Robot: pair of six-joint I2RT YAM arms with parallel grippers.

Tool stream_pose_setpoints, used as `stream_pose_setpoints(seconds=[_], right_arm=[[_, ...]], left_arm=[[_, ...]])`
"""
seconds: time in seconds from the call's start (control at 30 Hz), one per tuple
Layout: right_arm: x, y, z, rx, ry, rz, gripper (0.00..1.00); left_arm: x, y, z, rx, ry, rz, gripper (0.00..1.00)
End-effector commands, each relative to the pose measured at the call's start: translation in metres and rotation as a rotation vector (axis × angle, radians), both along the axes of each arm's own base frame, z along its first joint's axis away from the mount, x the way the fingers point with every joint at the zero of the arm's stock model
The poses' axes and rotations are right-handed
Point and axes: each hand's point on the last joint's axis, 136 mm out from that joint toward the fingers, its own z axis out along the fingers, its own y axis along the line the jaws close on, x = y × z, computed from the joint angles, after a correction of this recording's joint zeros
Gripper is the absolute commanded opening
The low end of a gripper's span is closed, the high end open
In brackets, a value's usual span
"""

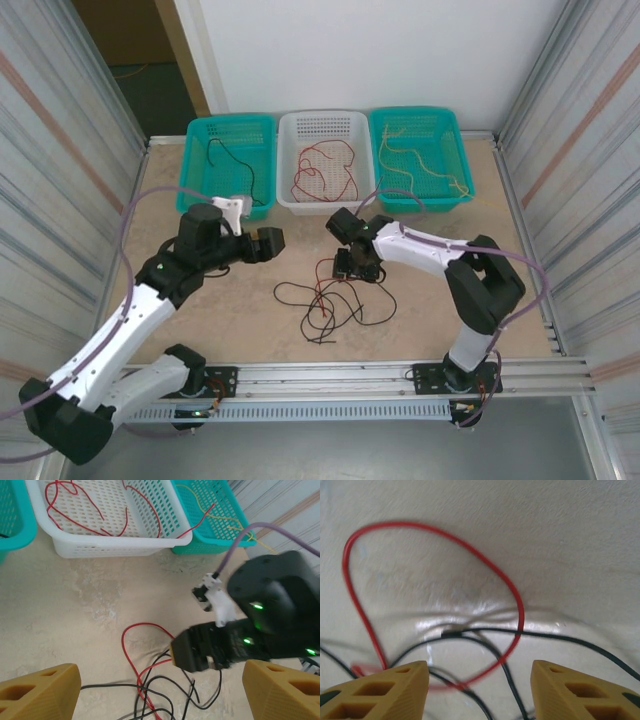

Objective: Untangle the cables

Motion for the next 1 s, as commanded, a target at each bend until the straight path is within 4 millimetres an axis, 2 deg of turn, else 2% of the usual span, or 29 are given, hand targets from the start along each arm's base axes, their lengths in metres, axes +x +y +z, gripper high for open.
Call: stream_pose_setpoints(seconds=[0.0, 0.1, 0.27, 0.37, 0.43, 0.47, 0.57, 0.67, 0.83, 0.97], right_arm=[[-0.001, -0.005, -0.014, -0.004, 0.073, -0.136, 0.59], [-0.004, 0.001, -0.021, 0.002, 0.094, -0.137, 0.57], [-0.01, -0.006, -0.022, -0.019, 0.098, -0.153, 0.47], [-0.009, -0.009, -0.015, -0.023, 0.08, -0.155, 0.34], [-0.007, -0.01, -0.007, -0.022, 0.053, -0.148, 0.18], [-0.005, -0.01, -0.002, -0.018, 0.035, -0.143, 0.14], [0.005, -0.009, 0.021, -0.003, -0.043, -0.098, 0.08], [0.018, -0.007, 0.055, 0.021, -0.145, -0.016, 0.0], [0.029, -0.001, 0.118, 0.098, -0.293, 0.132, 0.0], [0.028, 0.002, 0.157, 0.182, -0.363, 0.214, 0.0]], left_arm=[[-0.003, 0.002, 0.002, -0.027, 0.005, 0.014, 0.84], [-0.001, -0.001, -0.001, -0.024, 0.012, 0.007, 0.83], [0.005, -0.007, 0.002, -0.035, 0.004, -0.011, 0.82], [0.008, -0.011, 0.004, -0.035, 0.002, -0.02, 0.81], [0.01, -0.012, 0.005, -0.037, 0.001, -0.024, 0.8], [0.011, -0.013, 0.004, -0.037, 0.0, -0.026, 0.8], [0.013, -0.014, 0.005, -0.036, -0.007, -0.028, 0.8], [0.017, -0.014, 0.007, -0.023, -0.024, -0.027, 0.8], [0.026, -0.02, 0.019, -0.017, -0.06, -0.043, 0.8], [0.032, -0.03, 0.034, -0.04, -0.096, -0.08, 0.84]])
